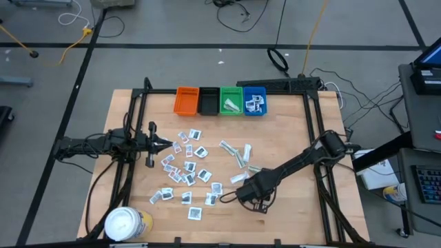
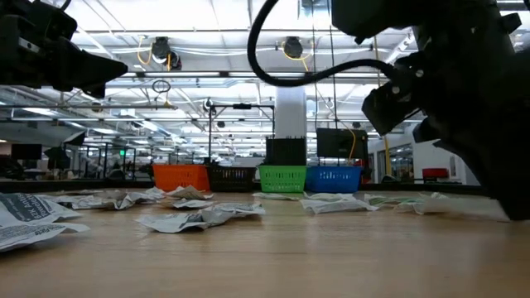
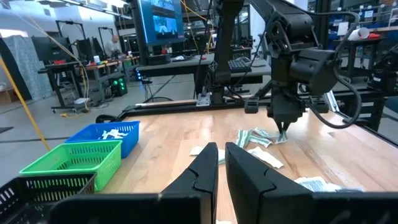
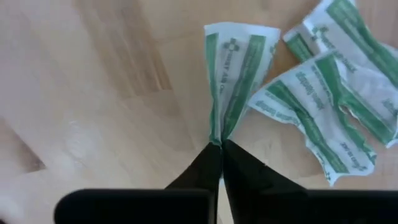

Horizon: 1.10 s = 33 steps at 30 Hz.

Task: Pick & Place First Aid Supplies
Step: Put the green bandage into the green bin

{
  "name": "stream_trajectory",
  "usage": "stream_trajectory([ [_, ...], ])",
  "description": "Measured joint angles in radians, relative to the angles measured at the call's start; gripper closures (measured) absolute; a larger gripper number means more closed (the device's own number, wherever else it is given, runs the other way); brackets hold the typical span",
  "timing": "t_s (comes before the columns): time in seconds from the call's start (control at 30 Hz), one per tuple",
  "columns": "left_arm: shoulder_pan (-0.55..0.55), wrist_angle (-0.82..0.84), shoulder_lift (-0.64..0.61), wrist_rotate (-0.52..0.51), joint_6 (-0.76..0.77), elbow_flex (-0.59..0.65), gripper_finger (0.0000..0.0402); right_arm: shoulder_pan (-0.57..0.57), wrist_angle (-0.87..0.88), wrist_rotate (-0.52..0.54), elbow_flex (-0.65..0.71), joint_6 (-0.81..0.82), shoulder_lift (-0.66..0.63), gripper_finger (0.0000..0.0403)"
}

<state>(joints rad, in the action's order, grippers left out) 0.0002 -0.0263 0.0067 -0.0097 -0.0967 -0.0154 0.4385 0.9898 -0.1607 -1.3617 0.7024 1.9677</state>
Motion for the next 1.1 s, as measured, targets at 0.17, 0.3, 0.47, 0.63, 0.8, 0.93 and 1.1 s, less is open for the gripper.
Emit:
stream_trajectory([
  [0.17, 0.0, 0.0, 0.0, 0.0, 0.0, 0.0, 0.0364, -0.019, 0.077, -0.005, -0.005, -0.036, -0.077, 0.0398],
  [0.3, 0.0, 0.0, 0.0, 0.0, 0.0, 0.0, 0.0364, -0.051, 0.155, -0.001, -0.02, -0.108, -0.157, 0.0399],
  [0.47, 0.0, 0.0, 0.0, 0.0, 0.0, 0.0, 0.0364, -0.109, 0.22, -0.001, -0.022, -0.176, -0.258, 0.0401],
  [0.63, 0.0, 0.0, 0.0, 0.0, 0.0, 0.0, 0.0364, -0.182, 0.261, 0.0, -0.022, -0.203, -0.328, 0.0402],
  [0.8, 0.0, 0.0, 0.0, 0.0, 0.0, 0.0, 0.0364, -0.243, 0.265, 0.0, -0.022, -0.251, -0.351, 0.0402],
  [0.93, 0.0, 0.0, 0.0, 0.0, 0.0, 0.0, 0.0364, -0.353, 0.269, 0.004, -0.023, -0.281, -0.354, 0.0402],
  [1.1, 0.0, 0.0, 0.0, 0.0, 0.0, 0.0, 0.0364, -0.531, 0.275, 0.007, -0.023, -0.281, -0.354, 0.0402],
])
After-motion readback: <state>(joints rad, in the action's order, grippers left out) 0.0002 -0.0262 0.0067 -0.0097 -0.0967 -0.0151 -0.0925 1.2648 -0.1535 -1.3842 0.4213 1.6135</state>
